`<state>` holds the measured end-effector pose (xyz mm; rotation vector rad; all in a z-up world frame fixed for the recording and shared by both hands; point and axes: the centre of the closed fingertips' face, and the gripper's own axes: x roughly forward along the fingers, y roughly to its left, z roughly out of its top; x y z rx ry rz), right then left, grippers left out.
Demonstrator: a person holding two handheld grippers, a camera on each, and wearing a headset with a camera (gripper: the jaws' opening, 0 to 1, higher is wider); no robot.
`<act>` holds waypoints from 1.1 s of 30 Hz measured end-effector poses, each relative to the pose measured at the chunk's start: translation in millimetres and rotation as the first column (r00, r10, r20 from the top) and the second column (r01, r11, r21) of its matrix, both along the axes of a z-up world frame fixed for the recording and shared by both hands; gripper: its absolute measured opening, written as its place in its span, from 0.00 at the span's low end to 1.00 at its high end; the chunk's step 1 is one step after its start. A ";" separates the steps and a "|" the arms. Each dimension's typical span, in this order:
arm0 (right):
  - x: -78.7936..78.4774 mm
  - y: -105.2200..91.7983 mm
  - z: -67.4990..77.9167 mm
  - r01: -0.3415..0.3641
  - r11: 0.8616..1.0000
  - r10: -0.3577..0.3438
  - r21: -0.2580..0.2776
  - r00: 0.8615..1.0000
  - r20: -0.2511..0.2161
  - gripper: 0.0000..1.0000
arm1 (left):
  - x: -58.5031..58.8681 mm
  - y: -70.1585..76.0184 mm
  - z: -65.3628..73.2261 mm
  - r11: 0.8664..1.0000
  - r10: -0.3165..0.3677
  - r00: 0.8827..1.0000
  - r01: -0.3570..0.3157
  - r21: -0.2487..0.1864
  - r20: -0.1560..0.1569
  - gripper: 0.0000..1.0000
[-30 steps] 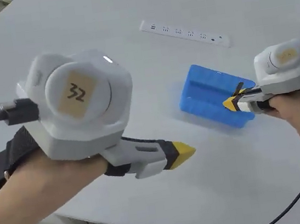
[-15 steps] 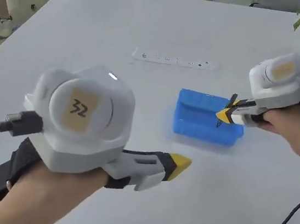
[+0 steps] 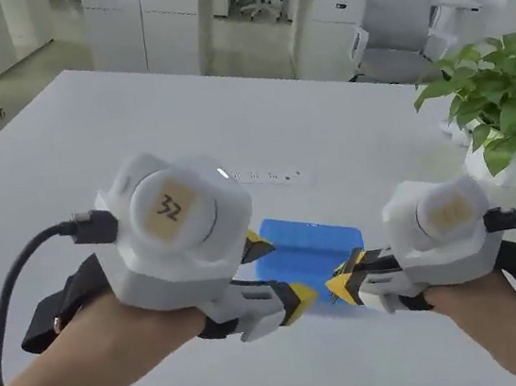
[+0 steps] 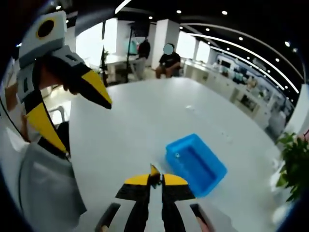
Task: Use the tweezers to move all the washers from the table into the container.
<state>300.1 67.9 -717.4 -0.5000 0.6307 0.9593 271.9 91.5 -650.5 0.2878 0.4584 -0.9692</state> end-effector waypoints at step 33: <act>-47.7 -5.1 -51.9 -0.038 0.994 0.035 -0.100 0.999 -0.030 0.07 | -33.7 -41.3 -58.3 0.926 -0.333 0.940 0.313 0.211 0.069 0.00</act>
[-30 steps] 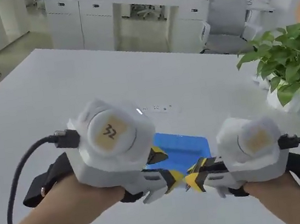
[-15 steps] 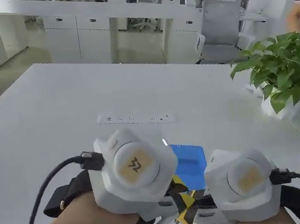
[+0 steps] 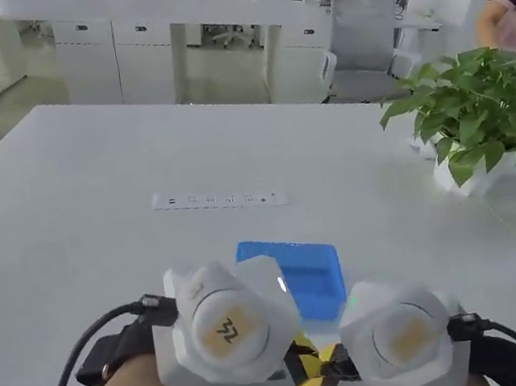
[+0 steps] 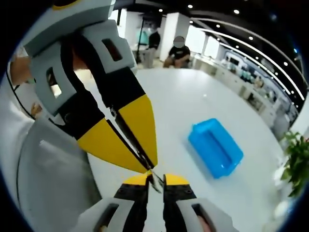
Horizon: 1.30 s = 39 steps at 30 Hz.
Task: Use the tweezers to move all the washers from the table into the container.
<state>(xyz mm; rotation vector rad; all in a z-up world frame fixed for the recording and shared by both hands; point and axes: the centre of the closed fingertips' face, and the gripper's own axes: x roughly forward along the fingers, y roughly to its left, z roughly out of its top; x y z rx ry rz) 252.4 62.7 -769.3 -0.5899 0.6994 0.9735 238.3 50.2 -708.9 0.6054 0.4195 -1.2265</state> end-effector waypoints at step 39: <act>-26.9 -57.0 -15.3 0.335 0.935 -0.318 0.116 0.937 -0.144 0.34 | 31.6 38.4 -151.8 0.948 -0.069 0.990 0.104 0.300 -0.126 0.00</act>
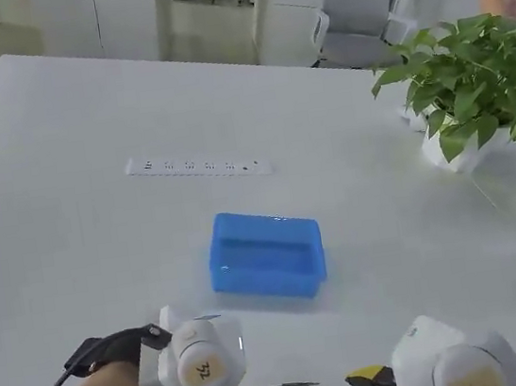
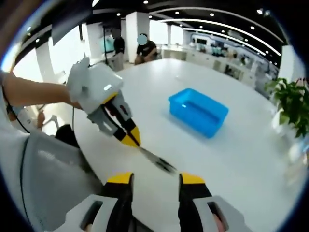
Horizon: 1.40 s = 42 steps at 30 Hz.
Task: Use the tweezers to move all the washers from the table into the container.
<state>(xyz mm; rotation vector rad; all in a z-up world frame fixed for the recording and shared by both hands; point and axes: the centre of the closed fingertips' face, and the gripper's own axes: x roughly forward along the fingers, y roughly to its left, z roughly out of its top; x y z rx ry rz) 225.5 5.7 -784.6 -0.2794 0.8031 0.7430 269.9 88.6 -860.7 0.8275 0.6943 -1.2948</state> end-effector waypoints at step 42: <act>30.2 -53.5 55.9 0.274 0.950 -0.293 0.147 0.948 0.126 0.83 | -13.0 94.5 113.5 0.608 0.746 0.655 -0.744 -0.278 -0.122 0.99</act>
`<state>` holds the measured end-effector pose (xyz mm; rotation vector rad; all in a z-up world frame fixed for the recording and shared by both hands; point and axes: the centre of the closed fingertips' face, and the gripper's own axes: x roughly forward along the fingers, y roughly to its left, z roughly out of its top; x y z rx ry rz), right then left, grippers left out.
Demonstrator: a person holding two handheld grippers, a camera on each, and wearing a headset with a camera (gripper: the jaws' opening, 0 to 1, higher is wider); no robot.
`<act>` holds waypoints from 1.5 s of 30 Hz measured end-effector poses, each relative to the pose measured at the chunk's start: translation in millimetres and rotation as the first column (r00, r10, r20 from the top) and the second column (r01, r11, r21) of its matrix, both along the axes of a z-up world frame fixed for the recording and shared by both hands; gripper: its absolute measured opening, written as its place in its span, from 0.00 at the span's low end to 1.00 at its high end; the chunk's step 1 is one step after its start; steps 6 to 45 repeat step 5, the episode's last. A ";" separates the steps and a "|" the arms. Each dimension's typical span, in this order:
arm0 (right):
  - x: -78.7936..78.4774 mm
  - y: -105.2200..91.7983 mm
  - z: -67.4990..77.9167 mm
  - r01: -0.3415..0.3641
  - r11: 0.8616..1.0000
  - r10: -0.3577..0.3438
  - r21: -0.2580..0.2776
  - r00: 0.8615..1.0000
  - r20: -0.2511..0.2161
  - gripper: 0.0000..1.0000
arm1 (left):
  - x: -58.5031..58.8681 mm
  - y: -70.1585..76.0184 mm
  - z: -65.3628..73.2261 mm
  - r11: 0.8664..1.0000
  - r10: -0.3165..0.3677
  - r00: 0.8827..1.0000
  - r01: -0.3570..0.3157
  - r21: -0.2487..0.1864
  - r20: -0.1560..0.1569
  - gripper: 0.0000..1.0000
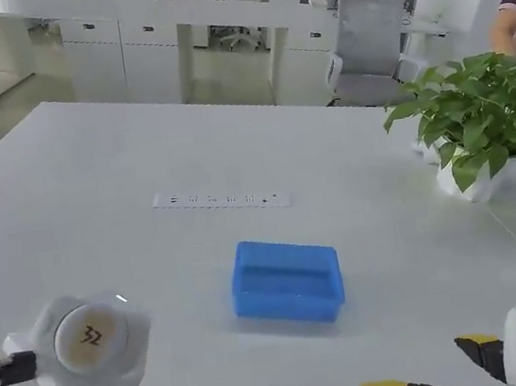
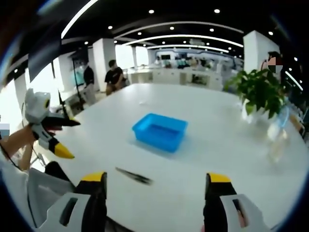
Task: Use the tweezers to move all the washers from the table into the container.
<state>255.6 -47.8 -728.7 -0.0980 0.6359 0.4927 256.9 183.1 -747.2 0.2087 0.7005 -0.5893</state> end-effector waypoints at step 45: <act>3.5 -9.3 -3.6 0.024 1.000 -0.024 -0.003 1.000 -0.008 0.89 | -4.7 4.7 4.2 1.000 0.029 1.000 -0.029 0.009 0.010 0.99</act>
